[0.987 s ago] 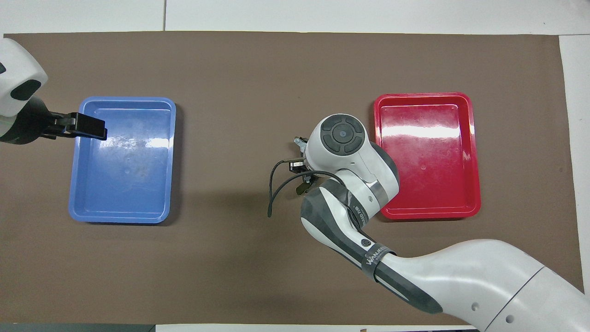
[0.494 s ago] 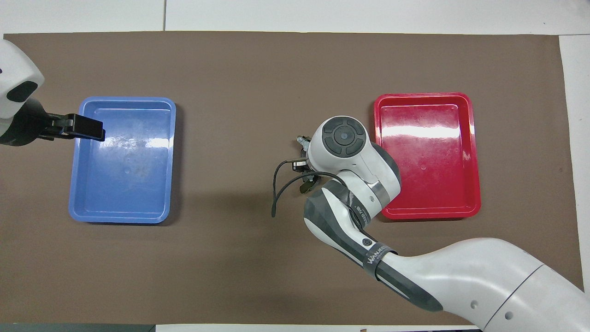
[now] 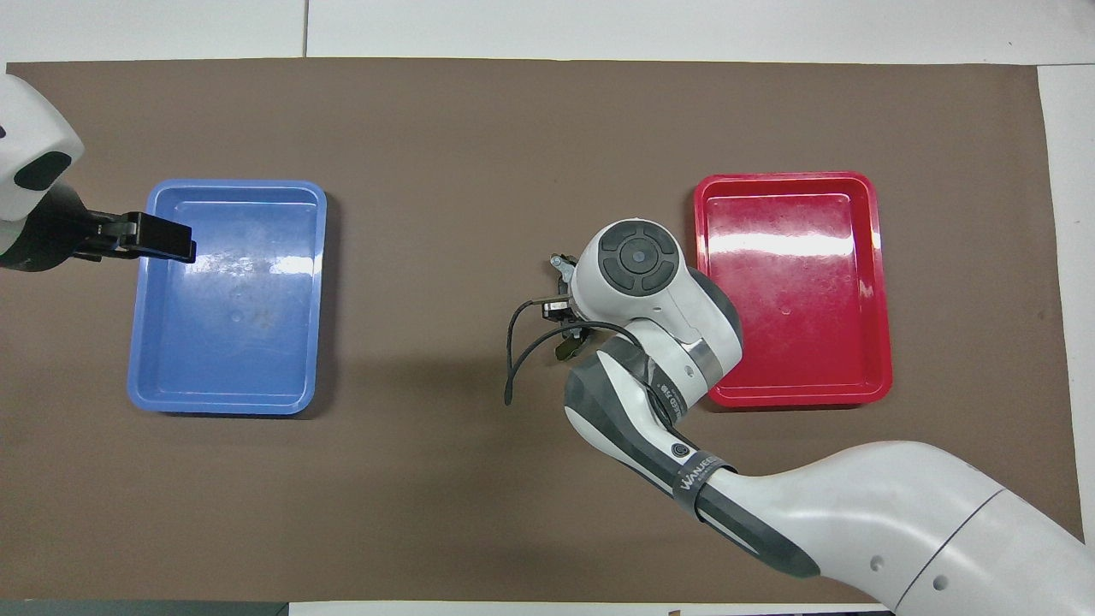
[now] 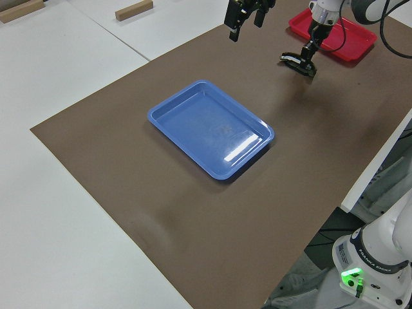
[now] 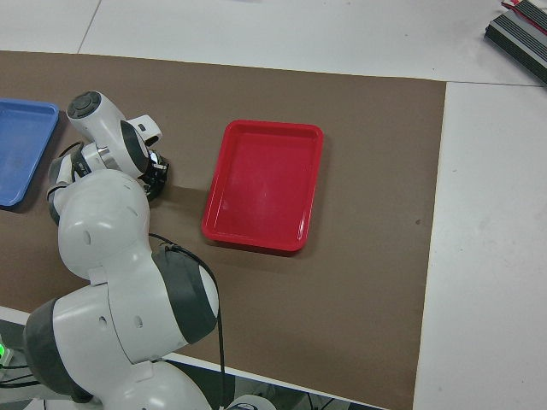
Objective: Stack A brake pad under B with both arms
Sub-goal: 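Carry the silver pad with the right gripper over the dark pad, then lower the silver pad onto the dark pad and open the right gripper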
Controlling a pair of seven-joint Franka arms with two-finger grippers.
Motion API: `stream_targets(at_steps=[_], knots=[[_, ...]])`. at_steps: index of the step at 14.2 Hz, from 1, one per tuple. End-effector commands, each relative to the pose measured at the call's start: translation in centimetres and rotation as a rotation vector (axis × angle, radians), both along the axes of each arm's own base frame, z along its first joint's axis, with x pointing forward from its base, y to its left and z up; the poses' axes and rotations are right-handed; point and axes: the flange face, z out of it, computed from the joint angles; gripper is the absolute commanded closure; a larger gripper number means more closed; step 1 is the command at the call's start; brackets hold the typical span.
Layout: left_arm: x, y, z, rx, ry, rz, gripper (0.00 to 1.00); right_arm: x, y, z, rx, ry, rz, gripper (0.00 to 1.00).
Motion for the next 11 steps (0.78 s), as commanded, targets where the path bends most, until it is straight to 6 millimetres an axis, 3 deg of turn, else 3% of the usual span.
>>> stream_targets(at_steps=[1,2,3,5,7,9,11], knots=[[-1.0,-0.1,0.0,-0.009,0.011,-0.02,0.0,0.1,-0.4,-0.1,0.012,-0.031,0.013,0.53],[-1.0,-0.1,-0.2,-0.009,0.015,-0.019,0.0,0.2,-0.4,0.0,0.012,-0.032,0.011,0.16],[-0.9,-0.1,-0.4,-0.008,0.02,-0.019,0.0,0.3,-0.4,0.4,0.011,-0.032,0.009,0.0],[-1.0,0.0,-0.5,-0.007,0.029,-0.018,0.0,1.0,-0.6,2.1,0.009,-0.05,0.002,0.0],[-0.9,0.1,-0.5,-0.007,0.027,-0.016,0.0,1.9,-1.9,6.1,-0.034,-0.06,-0.019,0.0],[-0.9,-0.1,-0.4,-0.007,0.024,-0.019,0.0,2.9,-5.6,11.6,-0.092,-0.06,-0.038,0.0],[-1.0,-0.1,-0.4,-0.007,0.026,-0.019,0.0,2.9,-11.2,15.9,-0.09,-0.007,-0.045,0.0]])
